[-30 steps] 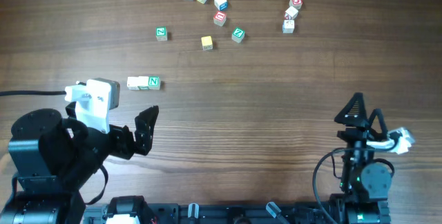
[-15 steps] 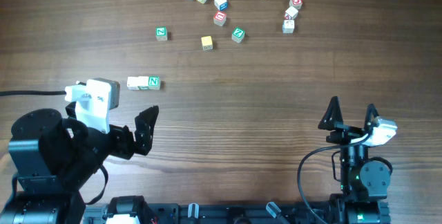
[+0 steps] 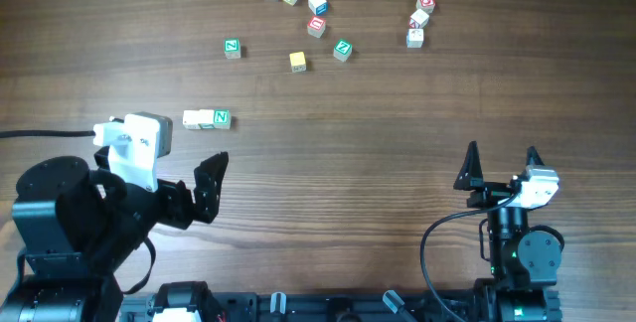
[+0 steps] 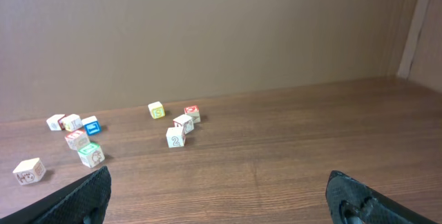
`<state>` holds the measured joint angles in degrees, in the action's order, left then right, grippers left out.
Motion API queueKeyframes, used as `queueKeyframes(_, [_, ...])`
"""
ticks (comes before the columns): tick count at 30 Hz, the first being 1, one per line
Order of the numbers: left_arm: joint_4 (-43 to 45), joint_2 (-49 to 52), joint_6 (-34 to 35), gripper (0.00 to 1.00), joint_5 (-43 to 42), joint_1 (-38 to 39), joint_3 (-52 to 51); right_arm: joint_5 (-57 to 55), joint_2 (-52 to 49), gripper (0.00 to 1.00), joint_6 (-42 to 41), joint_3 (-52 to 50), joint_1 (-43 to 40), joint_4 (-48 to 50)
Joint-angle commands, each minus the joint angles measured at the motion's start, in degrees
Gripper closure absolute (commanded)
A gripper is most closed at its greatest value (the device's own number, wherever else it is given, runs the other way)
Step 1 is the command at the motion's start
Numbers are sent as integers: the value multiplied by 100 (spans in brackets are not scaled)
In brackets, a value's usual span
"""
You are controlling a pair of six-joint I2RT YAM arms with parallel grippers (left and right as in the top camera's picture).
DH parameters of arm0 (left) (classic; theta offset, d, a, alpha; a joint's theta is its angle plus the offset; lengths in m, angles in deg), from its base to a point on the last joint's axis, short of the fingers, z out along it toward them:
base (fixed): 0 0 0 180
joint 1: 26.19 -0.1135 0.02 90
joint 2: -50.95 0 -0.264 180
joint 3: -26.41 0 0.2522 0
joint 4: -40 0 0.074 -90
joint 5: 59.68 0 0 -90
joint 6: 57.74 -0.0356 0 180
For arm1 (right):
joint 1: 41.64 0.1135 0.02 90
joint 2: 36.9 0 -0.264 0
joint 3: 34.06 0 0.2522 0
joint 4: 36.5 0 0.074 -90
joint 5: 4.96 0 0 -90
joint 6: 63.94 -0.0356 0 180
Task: Form a horizontal line
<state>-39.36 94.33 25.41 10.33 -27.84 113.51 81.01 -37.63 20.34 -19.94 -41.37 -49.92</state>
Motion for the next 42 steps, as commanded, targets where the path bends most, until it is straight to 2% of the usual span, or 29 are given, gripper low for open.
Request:
queueKeyframes(1, [15,-24,-24,0,-9,-11,-33,105,57,0,-79,-7,-24,7])
queueKeyframes(25, [15,-24,-24,0,-9,-11,-33,111,52,0,-44,-7,-13,24])
queueKeyframes(30, [-109,-201,-44,0,396,129,-120,111,52,0,-44,-7,-13,24])
queueKeyframes(33, [522,-1029,-46,0,402,208,-1080,111,52,0,-44,-7,-13,24])
queueKeyframes(37, [1781,-2758,-44,0,328,201,-3220,111,52,0,-44,-7,-13,24])
queueKeyframes(39, [2717,-3552,-44,0,297,177,-4269,111,52,0,-44,-7,-13,24])
queueKeyframes(42, [4050,-4127,-46,0,271,164,-5403,111,52,0,-44,-7,-13,24])
